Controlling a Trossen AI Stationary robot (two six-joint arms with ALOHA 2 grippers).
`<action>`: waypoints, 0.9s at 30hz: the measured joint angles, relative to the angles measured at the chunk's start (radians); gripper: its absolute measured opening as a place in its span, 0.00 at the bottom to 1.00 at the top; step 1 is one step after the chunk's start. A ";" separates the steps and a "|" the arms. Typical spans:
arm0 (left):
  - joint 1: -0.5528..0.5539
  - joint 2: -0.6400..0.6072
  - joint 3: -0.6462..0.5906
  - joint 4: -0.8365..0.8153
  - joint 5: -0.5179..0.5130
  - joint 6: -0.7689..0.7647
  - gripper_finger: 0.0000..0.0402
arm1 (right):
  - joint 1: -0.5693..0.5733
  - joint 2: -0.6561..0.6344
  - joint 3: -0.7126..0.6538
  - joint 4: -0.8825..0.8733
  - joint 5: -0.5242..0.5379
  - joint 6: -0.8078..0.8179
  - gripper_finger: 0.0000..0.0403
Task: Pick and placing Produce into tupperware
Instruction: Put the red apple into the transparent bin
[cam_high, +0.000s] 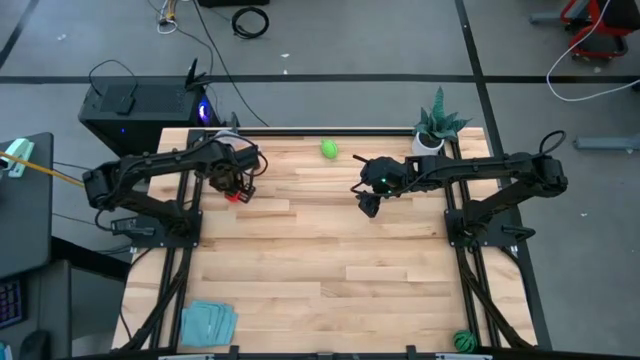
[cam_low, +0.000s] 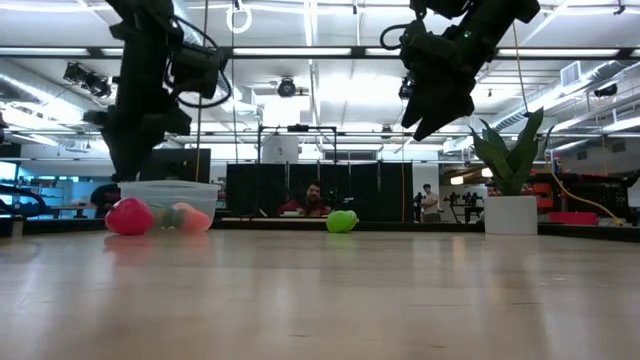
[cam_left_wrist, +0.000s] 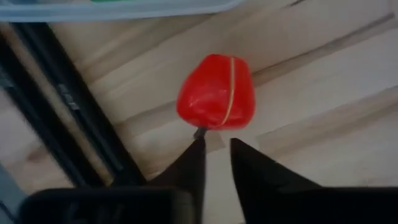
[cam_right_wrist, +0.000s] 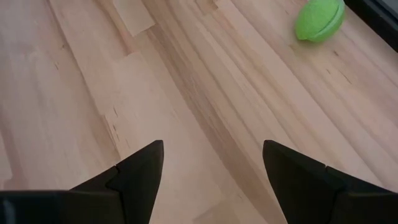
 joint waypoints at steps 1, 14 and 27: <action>0.012 0.000 -0.015 0.017 0.007 0.020 0.26 | 0.000 0.000 0.000 0.000 0.000 0.000 0.69; 0.060 0.000 -0.053 0.109 0.000 0.107 0.96 | 0.000 0.000 0.000 0.000 0.000 0.000 0.69; 0.056 0.001 -0.181 0.290 0.000 0.103 0.98 | 0.000 0.000 0.000 0.000 0.000 0.000 0.69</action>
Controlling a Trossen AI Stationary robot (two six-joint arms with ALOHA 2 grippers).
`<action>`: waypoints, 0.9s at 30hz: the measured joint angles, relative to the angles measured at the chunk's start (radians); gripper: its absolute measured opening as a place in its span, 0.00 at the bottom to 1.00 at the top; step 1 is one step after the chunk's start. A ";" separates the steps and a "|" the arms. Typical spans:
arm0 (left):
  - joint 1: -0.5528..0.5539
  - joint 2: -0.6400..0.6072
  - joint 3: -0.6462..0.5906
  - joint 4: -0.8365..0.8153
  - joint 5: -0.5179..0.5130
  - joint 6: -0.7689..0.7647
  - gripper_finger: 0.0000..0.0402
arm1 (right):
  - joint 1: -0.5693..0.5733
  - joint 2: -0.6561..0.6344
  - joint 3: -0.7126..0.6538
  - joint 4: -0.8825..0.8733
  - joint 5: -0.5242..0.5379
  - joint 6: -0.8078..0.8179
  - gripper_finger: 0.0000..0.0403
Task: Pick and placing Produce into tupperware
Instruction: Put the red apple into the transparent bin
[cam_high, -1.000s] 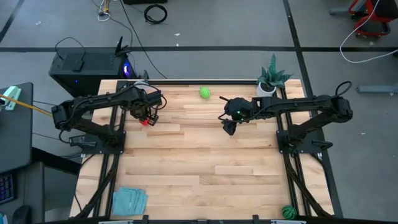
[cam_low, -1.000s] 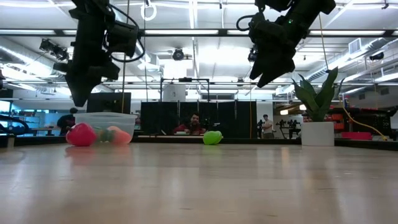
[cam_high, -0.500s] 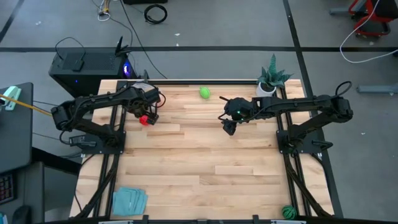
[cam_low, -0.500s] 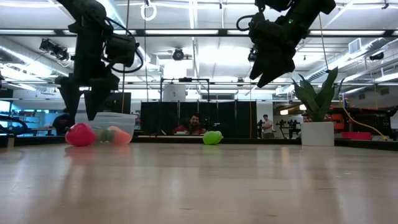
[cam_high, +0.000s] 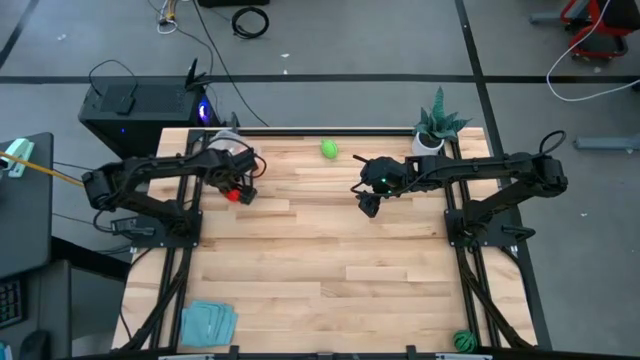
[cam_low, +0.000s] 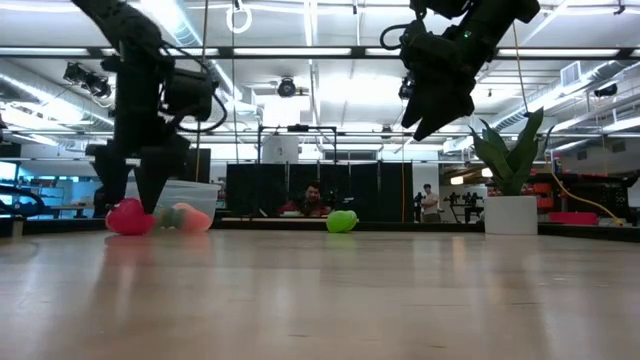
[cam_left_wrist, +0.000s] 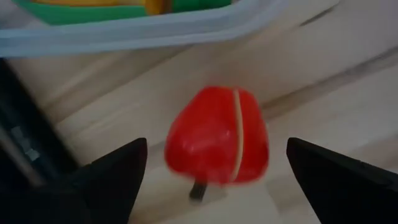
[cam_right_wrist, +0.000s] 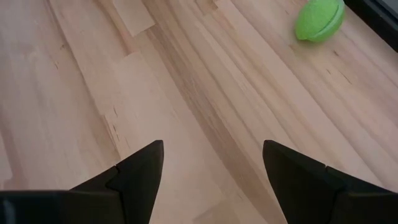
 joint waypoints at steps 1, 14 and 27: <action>0.001 0.000 -0.019 0.029 0.000 0.001 0.97 | 0.000 0.000 0.000 0.000 0.000 0.000 0.69; 0.014 -0.002 -0.152 0.207 -0.009 0.056 0.98 | 0.000 0.000 0.000 0.001 0.000 0.000 0.69; 0.013 -0.001 -0.154 0.228 -0.030 0.108 0.89 | 0.000 0.000 0.000 0.001 0.000 0.000 0.69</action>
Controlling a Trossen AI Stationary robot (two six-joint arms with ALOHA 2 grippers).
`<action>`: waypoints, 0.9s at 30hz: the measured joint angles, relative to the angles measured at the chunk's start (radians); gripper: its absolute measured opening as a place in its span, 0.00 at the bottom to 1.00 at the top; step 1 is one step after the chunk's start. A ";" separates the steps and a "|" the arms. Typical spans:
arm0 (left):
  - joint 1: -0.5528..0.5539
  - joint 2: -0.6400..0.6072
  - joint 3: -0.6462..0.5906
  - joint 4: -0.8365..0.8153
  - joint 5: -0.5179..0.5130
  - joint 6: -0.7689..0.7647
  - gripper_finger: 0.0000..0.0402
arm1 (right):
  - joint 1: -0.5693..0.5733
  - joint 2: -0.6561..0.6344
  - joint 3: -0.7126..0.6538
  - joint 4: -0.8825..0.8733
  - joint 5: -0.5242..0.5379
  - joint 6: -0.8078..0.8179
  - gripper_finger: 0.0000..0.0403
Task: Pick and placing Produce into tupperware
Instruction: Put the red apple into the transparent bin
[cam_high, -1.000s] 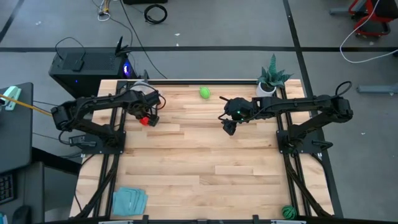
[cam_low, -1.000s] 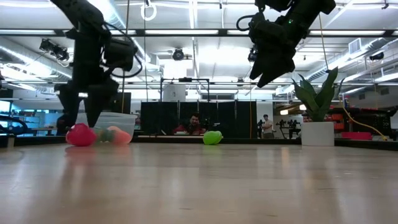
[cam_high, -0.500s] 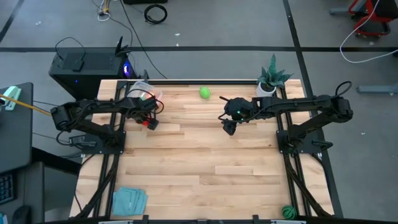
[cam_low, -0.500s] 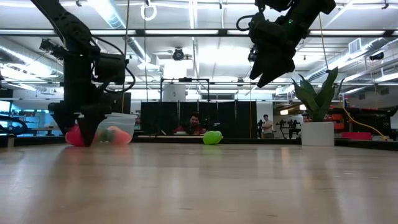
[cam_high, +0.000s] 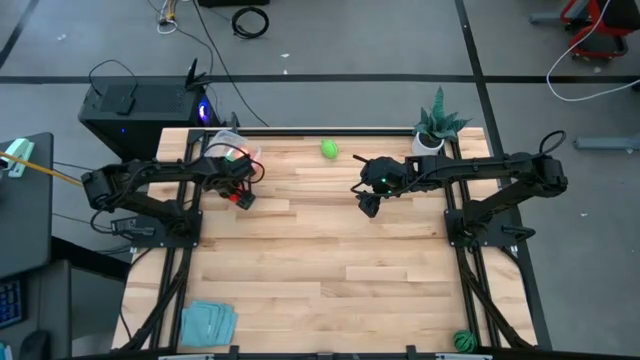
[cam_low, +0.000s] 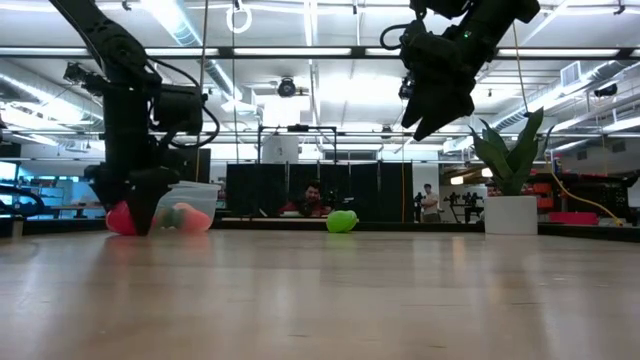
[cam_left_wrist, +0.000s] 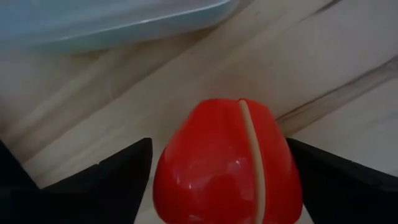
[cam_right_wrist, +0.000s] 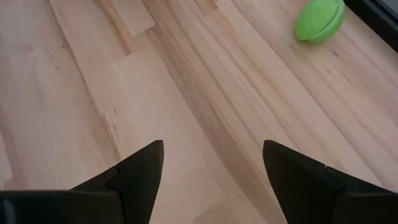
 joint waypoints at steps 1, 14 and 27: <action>0.000 0.000 0.000 0.001 0.000 0.000 0.87 | 0.000 0.000 0.000 0.000 0.000 0.000 0.69; 0.000 0.001 0.000 -0.008 -0.002 -0.011 0.69 | 0.000 0.000 0.000 0.000 0.000 0.000 0.69; -0.047 -0.109 -0.004 -0.116 0.113 -0.043 0.69 | 0.000 0.000 0.000 0.001 0.000 0.000 0.69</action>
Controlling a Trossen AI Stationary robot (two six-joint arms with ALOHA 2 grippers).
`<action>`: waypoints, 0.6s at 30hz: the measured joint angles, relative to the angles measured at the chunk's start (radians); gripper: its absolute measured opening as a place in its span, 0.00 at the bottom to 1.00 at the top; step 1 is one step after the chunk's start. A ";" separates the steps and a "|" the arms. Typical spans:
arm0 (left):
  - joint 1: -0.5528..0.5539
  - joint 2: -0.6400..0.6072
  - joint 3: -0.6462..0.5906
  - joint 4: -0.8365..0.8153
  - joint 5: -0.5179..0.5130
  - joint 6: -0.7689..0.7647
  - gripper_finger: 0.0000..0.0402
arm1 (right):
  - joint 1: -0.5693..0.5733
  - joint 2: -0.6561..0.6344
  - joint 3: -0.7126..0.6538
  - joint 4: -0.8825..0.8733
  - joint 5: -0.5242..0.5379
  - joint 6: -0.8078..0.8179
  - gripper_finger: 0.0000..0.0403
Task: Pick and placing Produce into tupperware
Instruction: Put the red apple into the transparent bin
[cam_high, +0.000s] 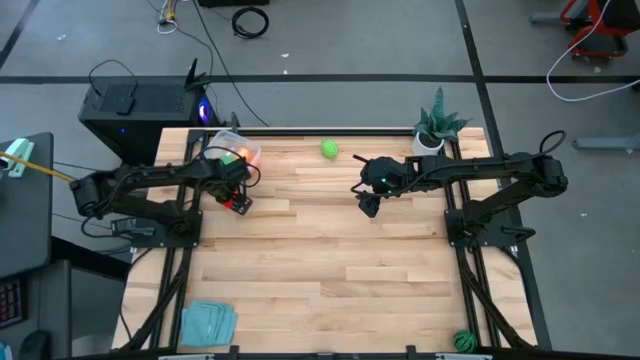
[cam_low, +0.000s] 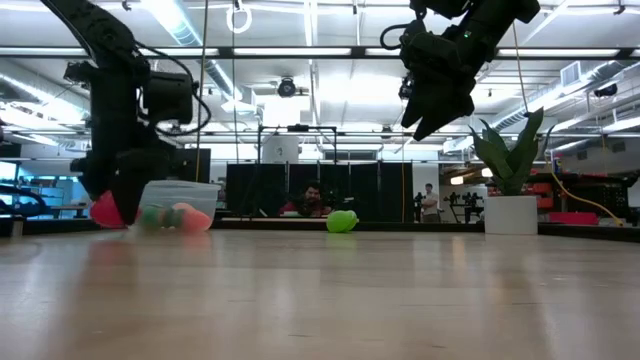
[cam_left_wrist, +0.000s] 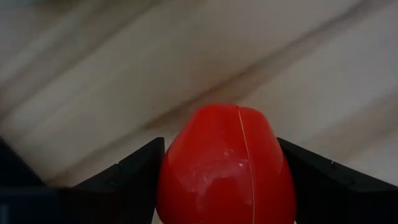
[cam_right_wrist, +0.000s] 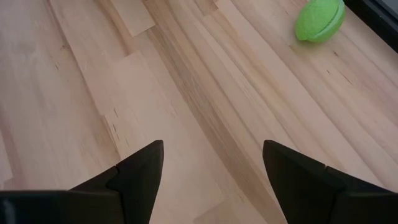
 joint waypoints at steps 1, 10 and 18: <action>-0.008 -0.017 0.001 -0.001 0.014 -0.011 0.69 | 0.000 0.000 0.000 0.000 0.000 0.000 0.69; -0.044 -0.130 0.147 -0.160 0.013 -0.039 0.69 | 0.000 0.000 0.000 0.001 0.000 0.000 0.69; 0.030 -0.141 0.386 -0.205 -0.150 0.098 0.69 | 0.000 0.000 0.000 0.001 0.000 0.000 0.69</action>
